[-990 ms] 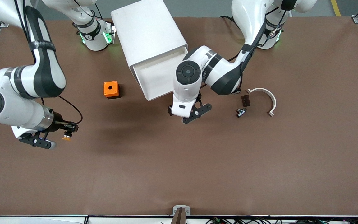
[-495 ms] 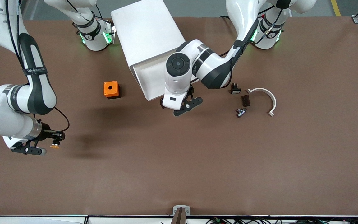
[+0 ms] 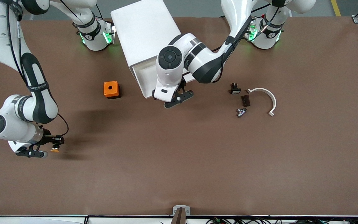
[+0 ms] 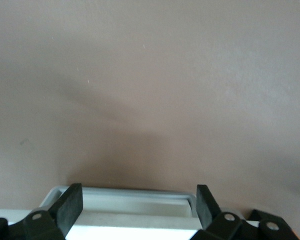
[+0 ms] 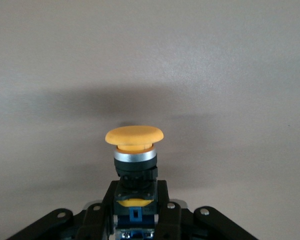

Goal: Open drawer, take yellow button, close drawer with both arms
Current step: 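Push the drawer closed with the left gripper while the right gripper holds the button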

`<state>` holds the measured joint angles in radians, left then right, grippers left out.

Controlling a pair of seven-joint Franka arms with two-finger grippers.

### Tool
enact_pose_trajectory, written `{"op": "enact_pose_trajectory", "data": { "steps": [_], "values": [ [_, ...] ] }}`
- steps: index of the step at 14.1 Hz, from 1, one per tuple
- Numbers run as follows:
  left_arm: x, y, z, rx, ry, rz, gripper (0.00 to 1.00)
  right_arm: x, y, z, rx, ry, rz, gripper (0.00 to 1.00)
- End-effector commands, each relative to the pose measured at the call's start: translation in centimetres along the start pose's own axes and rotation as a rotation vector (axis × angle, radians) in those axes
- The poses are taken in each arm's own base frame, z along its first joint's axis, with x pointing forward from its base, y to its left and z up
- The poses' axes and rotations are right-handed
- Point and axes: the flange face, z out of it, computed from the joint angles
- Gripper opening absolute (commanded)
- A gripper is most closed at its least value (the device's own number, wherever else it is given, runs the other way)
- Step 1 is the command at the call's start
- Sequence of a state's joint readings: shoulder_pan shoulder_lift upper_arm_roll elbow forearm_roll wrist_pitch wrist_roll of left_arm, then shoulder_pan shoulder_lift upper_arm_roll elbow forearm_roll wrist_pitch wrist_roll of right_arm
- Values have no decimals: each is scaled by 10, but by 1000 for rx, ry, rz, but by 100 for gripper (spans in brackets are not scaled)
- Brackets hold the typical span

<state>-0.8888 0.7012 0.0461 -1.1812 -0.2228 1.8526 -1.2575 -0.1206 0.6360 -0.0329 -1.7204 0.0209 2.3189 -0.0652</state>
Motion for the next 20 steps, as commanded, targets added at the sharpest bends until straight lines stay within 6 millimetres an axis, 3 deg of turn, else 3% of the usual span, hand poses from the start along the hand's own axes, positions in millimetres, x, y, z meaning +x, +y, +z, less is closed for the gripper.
{"op": "enact_pose_trajectory", "data": {
  "steps": [1,3,10,11,12,13,14,19,20],
  "values": [
    [-21,1,1,9,-46,1,100,1,4,5,5,11,-6,1],
    [-42,2,8,32,-92,14,100,1,7,15,7,7,-1,1],
    [-77,4,17,50,-226,15,100,-2,7,39,6,-8,-47,3],
    [-79,5,18,49,-237,13,100,-2,8,40,7,-5,-75,10],
    [-81,5,20,48,-251,10,100,-1,8,39,7,-4,-79,40],
    [-84,6,24,49,-272,6,100,-1,8,39,10,-2,-76,80],
    [-86,6,25,45,-292,0,100,0,8,37,13,0,-72,100],
    [-92,9,33,36,-373,-25,100,2,0,24,13,9,-75,100],
    [-92,10,33,32,-386,-31,100,4,-1,9,13,26,-78,100]
  ]
}}
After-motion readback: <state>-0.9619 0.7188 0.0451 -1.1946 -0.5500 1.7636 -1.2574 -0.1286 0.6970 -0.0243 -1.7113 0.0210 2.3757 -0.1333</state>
